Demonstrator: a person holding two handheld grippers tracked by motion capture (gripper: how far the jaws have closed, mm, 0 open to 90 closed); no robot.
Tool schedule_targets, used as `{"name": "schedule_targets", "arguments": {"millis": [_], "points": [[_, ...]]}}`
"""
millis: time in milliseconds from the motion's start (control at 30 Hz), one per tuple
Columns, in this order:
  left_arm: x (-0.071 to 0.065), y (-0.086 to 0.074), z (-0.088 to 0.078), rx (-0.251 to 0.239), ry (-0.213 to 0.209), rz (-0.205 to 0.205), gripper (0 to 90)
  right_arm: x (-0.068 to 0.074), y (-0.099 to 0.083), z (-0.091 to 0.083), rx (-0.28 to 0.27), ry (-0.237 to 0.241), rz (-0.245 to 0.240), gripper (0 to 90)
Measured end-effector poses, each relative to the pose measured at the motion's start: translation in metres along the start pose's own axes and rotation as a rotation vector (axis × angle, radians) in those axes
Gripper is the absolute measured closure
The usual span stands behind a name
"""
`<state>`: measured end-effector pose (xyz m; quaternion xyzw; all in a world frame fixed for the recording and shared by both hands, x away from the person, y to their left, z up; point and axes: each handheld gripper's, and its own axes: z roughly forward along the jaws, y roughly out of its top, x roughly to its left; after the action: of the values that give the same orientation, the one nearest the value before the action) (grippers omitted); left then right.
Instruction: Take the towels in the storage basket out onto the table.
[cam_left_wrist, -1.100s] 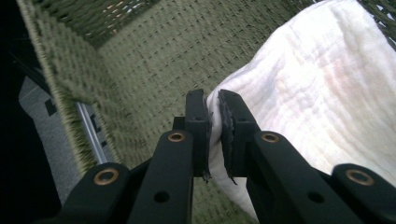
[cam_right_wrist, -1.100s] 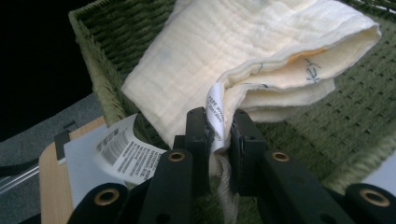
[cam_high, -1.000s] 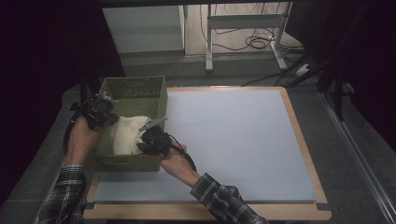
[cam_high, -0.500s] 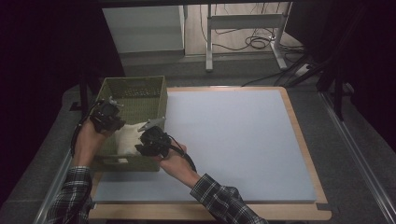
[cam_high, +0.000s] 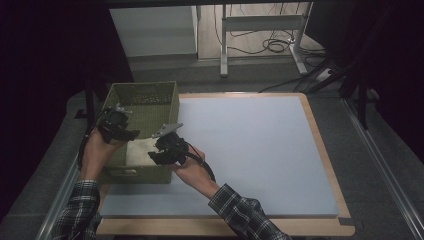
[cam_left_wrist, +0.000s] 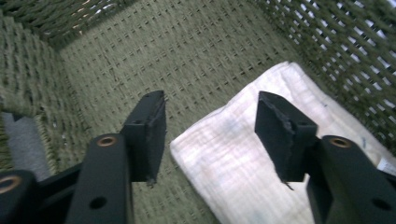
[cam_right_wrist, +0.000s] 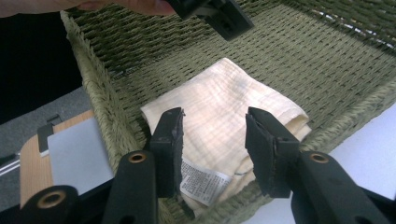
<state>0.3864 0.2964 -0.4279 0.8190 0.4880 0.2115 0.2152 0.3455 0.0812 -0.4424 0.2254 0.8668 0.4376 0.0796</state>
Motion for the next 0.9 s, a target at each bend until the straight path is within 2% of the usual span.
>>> {"name": "schedule_targets", "arguments": {"millis": [167,467,900], "points": [[-0.002,0.0,0.001,-0.018,-0.04,-0.028,36.2,0.003,-0.001,-0.008,-0.009,-0.015,-0.049,50.2],[-0.009,0.002,0.0,-0.051,-0.076,-0.052,28.7,0.0,-0.005,-0.023,-0.019,-0.025,-0.079,44.1],[-0.024,0.01,-0.005,-0.119,-0.137,-0.078,17.6,-0.015,-0.018,-0.042,-0.025,-0.018,-0.06,37.2]]}}
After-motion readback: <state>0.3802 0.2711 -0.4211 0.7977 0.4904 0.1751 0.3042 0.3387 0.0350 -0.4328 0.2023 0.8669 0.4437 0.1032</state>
